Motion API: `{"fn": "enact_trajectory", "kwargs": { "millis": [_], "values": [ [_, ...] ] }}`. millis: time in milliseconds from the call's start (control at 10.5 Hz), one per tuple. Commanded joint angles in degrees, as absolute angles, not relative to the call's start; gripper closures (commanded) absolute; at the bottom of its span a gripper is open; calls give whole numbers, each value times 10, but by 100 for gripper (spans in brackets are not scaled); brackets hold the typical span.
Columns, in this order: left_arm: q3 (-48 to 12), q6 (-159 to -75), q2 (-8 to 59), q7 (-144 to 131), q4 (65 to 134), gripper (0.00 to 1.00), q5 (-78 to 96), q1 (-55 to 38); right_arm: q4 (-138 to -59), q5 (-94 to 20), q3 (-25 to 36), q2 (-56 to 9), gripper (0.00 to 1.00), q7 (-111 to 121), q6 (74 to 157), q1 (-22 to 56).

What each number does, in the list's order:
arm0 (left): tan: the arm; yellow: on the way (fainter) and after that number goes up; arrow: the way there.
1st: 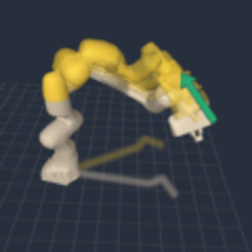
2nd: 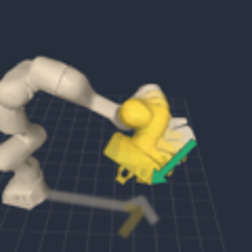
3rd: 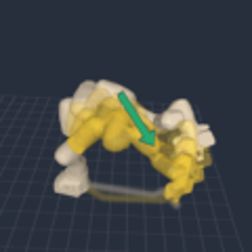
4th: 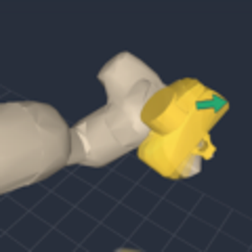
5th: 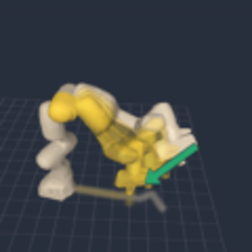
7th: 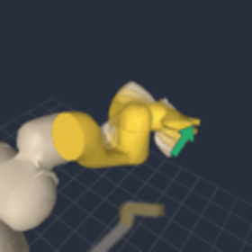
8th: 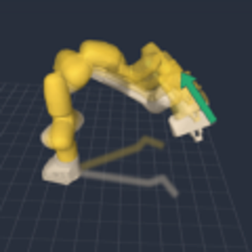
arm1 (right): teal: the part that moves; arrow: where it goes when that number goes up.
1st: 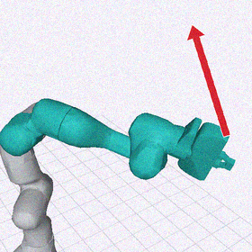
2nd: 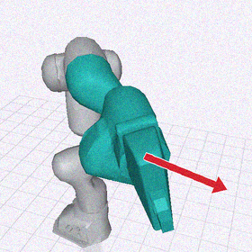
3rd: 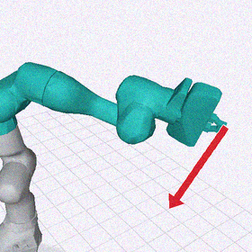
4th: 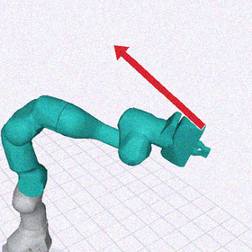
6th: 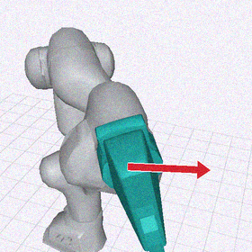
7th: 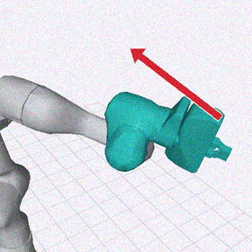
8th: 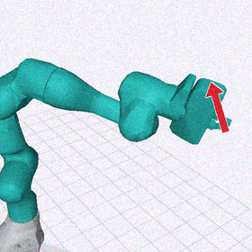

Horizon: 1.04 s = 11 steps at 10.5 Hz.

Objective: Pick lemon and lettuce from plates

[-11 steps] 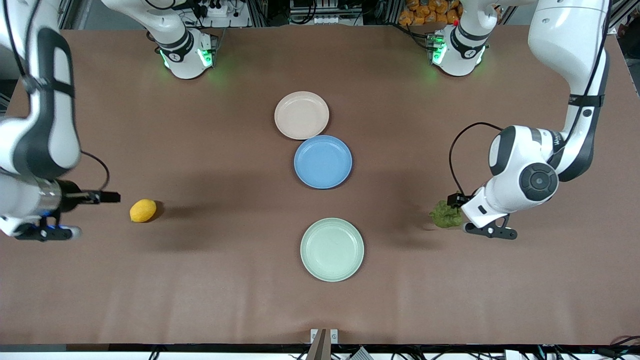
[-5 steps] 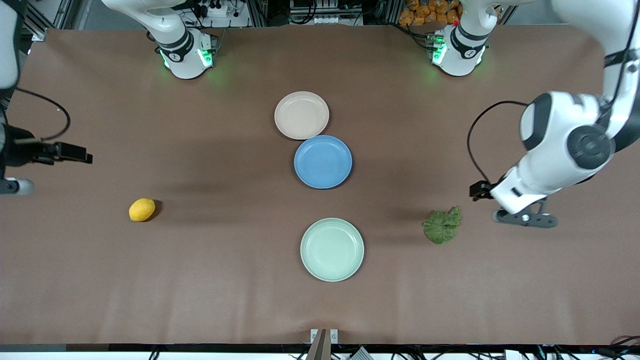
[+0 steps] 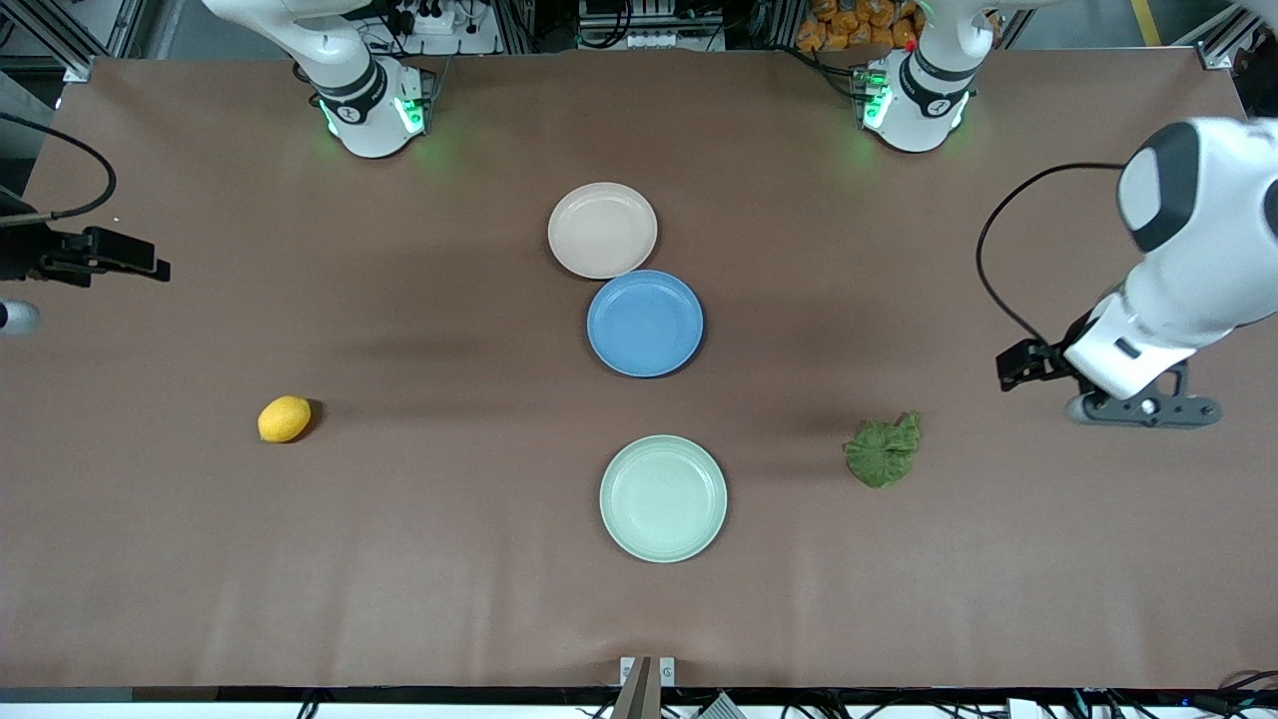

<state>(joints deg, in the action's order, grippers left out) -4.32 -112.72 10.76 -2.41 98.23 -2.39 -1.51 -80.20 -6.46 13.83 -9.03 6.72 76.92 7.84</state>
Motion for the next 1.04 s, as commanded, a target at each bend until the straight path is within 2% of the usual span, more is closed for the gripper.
{"fn": "enact_trajectory", "kwargs": {
  "millis": [0, 379, 569, 948],
  "values": [
    [-47, -1066, 42, -4, 991, 0, -11, -18, -822, -65, 137, -69, 0, 62, 756, 87],
    [-49, -958, -18, -4, 977, 0, -10, -40, -822, -64, 139, -75, 0, 62, 781, 86],
    [-51, -883, -6, -4, 906, 0, 2, -44, -827, -64, 139, -75, 0, 62, 800, 87],
    [-49, -880, -6, 6, 900, 0, -1, -40, -827, -64, 139, -75, 0, 62, 800, 85]
  ]
}}
